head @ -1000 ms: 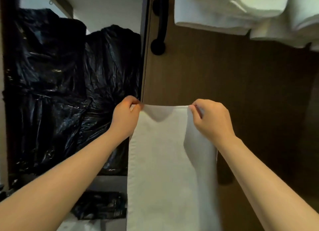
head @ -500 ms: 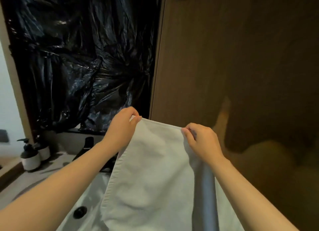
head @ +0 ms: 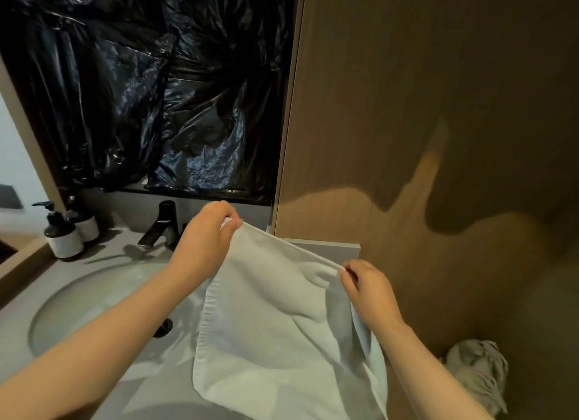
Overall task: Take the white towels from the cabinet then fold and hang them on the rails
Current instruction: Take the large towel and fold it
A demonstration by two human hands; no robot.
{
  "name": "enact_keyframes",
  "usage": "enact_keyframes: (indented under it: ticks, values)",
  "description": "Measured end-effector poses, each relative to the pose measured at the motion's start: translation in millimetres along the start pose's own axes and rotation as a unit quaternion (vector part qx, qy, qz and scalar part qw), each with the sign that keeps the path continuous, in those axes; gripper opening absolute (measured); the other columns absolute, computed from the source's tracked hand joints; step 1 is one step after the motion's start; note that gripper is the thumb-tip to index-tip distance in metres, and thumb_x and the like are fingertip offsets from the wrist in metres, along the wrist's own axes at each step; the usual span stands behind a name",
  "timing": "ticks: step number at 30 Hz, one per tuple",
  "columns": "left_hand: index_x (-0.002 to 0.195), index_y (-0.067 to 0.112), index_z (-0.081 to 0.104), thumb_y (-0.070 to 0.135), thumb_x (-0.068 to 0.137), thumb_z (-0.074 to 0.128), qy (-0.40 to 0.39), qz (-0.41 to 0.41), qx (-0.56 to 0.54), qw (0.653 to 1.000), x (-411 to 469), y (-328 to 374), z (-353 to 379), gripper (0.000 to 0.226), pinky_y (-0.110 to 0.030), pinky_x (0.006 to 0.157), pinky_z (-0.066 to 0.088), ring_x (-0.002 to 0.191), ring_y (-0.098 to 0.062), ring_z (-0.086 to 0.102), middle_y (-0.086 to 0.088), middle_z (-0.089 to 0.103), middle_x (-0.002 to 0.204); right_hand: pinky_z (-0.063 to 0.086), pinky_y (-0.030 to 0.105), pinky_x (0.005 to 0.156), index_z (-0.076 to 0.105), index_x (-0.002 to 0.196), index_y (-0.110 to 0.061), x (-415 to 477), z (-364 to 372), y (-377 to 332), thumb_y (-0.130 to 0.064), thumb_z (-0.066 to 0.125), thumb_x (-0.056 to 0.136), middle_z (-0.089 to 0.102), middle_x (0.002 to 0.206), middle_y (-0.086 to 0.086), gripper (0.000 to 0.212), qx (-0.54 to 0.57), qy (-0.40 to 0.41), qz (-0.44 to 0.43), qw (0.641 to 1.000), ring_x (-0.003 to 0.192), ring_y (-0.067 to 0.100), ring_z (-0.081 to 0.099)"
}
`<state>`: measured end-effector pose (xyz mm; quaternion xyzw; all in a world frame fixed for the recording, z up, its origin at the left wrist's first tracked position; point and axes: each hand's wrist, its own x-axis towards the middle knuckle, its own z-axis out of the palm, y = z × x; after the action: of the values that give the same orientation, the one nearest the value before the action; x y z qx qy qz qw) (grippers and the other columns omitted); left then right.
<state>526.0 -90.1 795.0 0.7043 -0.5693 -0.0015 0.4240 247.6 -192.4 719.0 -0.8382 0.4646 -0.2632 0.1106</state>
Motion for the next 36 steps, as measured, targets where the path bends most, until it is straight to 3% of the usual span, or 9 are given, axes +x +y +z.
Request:
enact_keyframes:
  ticks: [5,8,11,13,17,20,25,28,36]
  values:
    - [0.086,0.018,0.052,0.019,0.097,0.05,-0.005,-0.012,0.001,1.0,-2,2,-1,0.012,-0.026,0.068,0.031,0.077,-0.007,0.046,0.008,0.05,0.087,0.055,0.036,0.073,0.066,0.096,-0.017,-5,8,12,-0.024,0.053,0.099,0.065,0.088,-0.002,0.015,0.042,0.027,0.092,0.994,0.078,0.014,0.06]
    - [0.088,0.015,0.052,0.019,0.098,0.047,-0.005,-0.043,0.006,0.999,-2,0,2,0.013,-0.03,0.068,0.034,0.078,-0.014,0.049,0.002,0.052,0.091,0.047,0.042,0.063,0.06,0.072,-0.016,-5,13,18,-0.022,0.052,0.099,0.057,0.066,0.0,0.029,0.114,0.018,0.153,0.981,0.064,0.019,0.055]
    - [0.087,0.011,0.05,0.02,0.1,0.044,0.016,-0.076,0.02,0.997,0,-4,0,0.017,-0.036,0.061,0.038,0.072,-0.019,0.051,-0.003,0.053,0.09,0.043,0.038,0.064,0.056,0.071,-0.009,-4,4,0,-0.022,0.048,0.101,0.055,0.065,0.003,0.034,0.234,0.067,0.152,0.958,0.064,0.018,0.052]
    - [0.087,0.01,0.047,0.019,0.101,0.041,0.026,-0.103,0.019,0.994,3,-5,-3,0.018,-0.038,0.057,0.037,0.066,-0.022,0.05,-0.006,0.053,0.086,0.041,0.025,0.061,0.054,0.067,-0.017,0,-17,-20,-0.022,0.049,0.101,0.055,0.063,-0.006,0.035,0.252,0.104,0.103,0.957,0.062,0.009,0.052]
    - [0.09,0.015,0.046,0.018,0.101,0.039,0.058,-0.114,-0.047,0.991,4,11,-9,0.013,-0.033,0.05,0.032,0.058,-0.021,0.046,-0.007,0.055,0.082,0.051,0.033,0.061,0.055,0.069,-0.028,13,-61,-55,-0.031,0.053,0.098,0.055,0.066,-0.015,0.029,0.101,0.15,-0.057,0.982,0.067,0.007,0.056]
    - [0.095,0.023,0.052,0.025,0.097,0.05,0.067,-0.043,-0.106,0.991,-1,36,-13,0.003,-0.019,0.062,0.038,0.078,-0.006,0.053,0.005,0.057,0.092,0.056,0.035,0.066,0.063,0.076,-0.029,20,-74,-78,-0.033,0.053,0.097,0.06,0.074,-0.017,0.023,0.104,0.178,-0.093,0.974,0.072,0.007,0.06]
    - [0.129,0.034,0.053,0.034,0.087,0.065,-0.047,0.079,-0.143,0.985,-9,69,-19,0.043,0.003,0.086,0.03,0.109,0.016,0.045,0.021,0.051,0.124,0.053,0.039,0.063,0.065,0.074,-0.025,19,-82,-100,-0.037,0.05,0.095,0.06,0.072,-0.012,0.028,0.15,0.144,-0.142,0.968,0.074,0.013,0.059]
    - [0.136,0.036,0.049,0.033,0.09,0.064,-0.113,0.094,-0.185,0.972,-10,77,-19,0.048,-0.003,0.095,0.031,0.122,0.01,0.043,0.024,0.048,0.136,0.049,0.037,0.063,0.059,0.069,-0.03,15,-93,-109,-0.032,0.052,0.096,0.058,0.071,-0.01,0.028,0.182,0.121,-0.175,0.96,0.073,0.016,0.057]
    - [0.098,0.024,0.073,0.032,0.092,0.061,-0.194,0.095,-0.228,0.949,-12,92,-24,0.016,-0.008,0.074,0.042,0.087,0.004,0.06,0.016,0.069,0.091,0.046,0.028,0.063,0.062,0.071,-0.034,8,-111,-117,-0.029,0.055,0.094,0.058,0.068,-0.015,0.024,0.183,0.095,-0.193,0.959,0.072,0.013,0.057]
